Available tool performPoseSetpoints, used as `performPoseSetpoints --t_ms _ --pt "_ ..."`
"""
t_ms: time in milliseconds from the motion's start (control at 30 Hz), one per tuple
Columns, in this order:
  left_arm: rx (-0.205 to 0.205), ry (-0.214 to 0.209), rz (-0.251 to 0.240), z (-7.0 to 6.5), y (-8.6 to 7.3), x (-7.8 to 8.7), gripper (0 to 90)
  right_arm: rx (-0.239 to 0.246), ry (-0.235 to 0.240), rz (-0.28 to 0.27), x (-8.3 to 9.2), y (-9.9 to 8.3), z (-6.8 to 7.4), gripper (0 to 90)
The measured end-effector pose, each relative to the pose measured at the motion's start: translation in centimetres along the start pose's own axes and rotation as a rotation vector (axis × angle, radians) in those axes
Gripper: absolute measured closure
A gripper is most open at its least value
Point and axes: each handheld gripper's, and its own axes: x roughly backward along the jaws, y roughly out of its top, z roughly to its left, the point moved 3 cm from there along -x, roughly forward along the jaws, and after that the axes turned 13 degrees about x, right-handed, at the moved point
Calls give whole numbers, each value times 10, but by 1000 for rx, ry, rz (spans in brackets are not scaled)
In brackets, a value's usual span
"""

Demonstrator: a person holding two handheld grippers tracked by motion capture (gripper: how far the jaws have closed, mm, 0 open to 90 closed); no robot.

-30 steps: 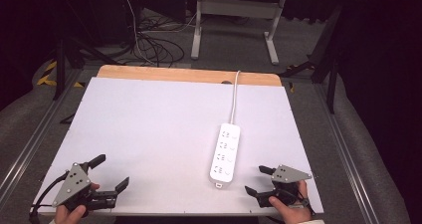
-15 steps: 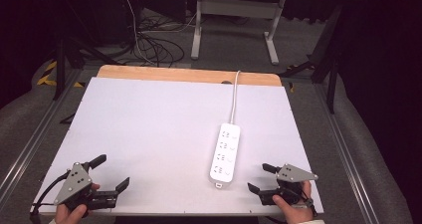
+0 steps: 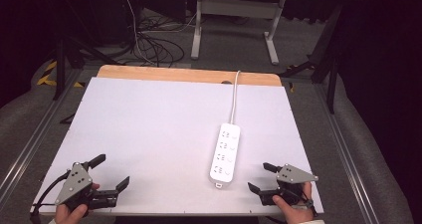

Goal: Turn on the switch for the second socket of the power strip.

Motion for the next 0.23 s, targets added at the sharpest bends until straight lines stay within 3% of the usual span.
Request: performPoseSetpoints --t_ms 233 --pt "-6 2 -4 0 0 0 30 2 -5 -6 1 0 0 137"
